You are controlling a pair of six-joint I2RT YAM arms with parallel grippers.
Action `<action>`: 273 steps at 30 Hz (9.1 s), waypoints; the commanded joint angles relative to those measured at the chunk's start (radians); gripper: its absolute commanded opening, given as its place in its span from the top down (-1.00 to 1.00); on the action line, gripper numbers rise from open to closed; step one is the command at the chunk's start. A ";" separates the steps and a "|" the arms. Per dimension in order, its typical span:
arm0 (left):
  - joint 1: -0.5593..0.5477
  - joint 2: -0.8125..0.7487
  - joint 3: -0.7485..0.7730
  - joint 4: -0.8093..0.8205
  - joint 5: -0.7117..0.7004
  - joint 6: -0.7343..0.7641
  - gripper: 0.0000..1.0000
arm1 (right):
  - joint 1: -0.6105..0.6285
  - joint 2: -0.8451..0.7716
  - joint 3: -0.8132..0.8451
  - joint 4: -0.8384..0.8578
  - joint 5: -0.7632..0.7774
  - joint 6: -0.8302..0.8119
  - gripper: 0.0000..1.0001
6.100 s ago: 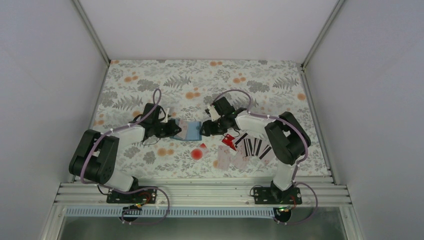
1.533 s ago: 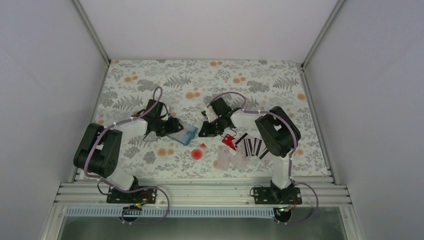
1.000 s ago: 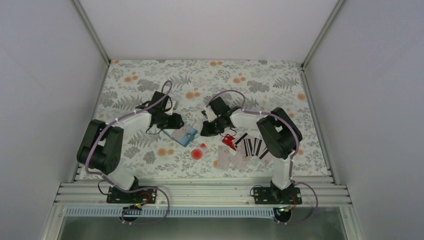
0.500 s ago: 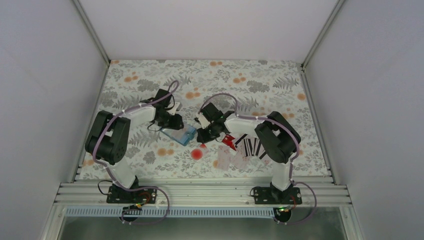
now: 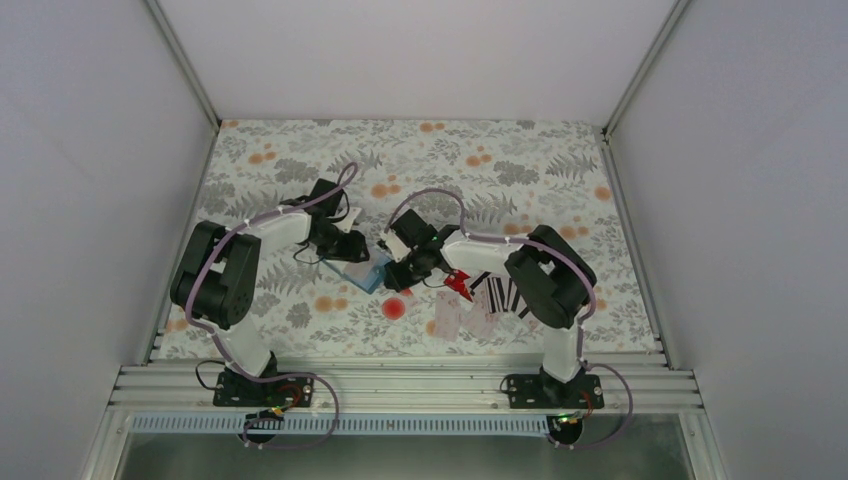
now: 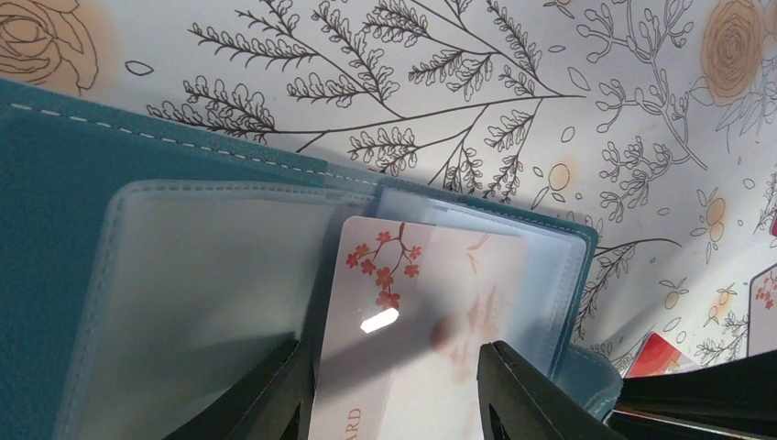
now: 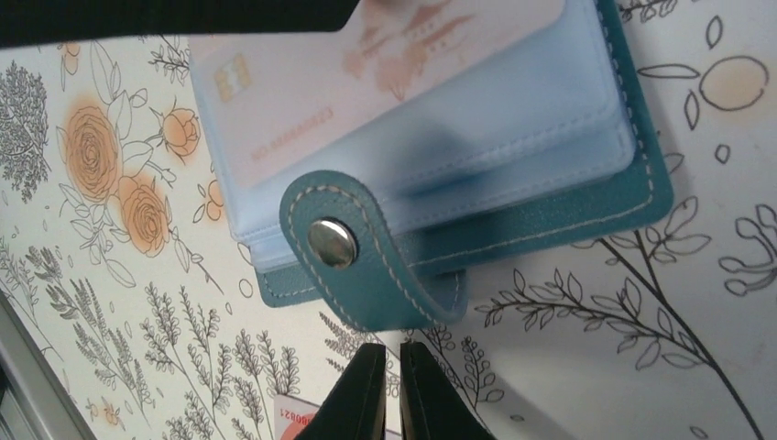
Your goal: Put the credit cards into the card holder
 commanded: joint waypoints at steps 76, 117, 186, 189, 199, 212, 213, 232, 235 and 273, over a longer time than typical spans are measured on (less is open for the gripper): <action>-0.009 -0.076 0.063 -0.113 0.078 -0.160 0.09 | -0.132 -0.159 -0.043 0.030 0.149 -0.047 0.82; -0.015 -0.100 -0.107 -0.015 0.000 -0.021 0.47 | -0.111 0.137 0.224 -0.018 -0.238 -0.064 0.05; -0.016 -0.085 -0.184 -0.014 -0.097 -0.112 0.61 | -0.166 0.144 0.177 0.048 -0.323 0.008 0.07; -0.014 -0.074 -0.192 -0.005 -0.083 -0.108 0.61 | -0.164 0.156 0.182 0.047 -0.340 0.008 0.07; -0.015 -0.036 -0.204 0.009 -0.043 -0.092 0.62 | -0.167 0.174 0.171 0.102 -0.427 0.034 0.07; -0.014 -0.014 -0.203 0.007 -0.035 -0.084 0.62 | -0.206 0.152 0.164 0.018 -0.242 0.014 0.08; -0.014 -0.012 -0.203 0.009 -0.033 -0.083 0.62 | -0.206 0.156 0.160 0.015 -0.251 0.011 0.08; -0.014 0.011 -0.200 0.016 -0.020 -0.075 0.62 | -0.145 0.214 0.216 0.000 -0.309 0.026 0.13; -0.015 0.006 -0.199 0.015 -0.020 -0.076 0.62 | -0.144 0.218 0.226 -0.020 -0.292 0.015 0.14; -0.018 -0.031 -0.170 0.000 -0.003 -0.090 0.63 | -0.139 0.164 0.291 -0.013 -0.468 -0.018 0.40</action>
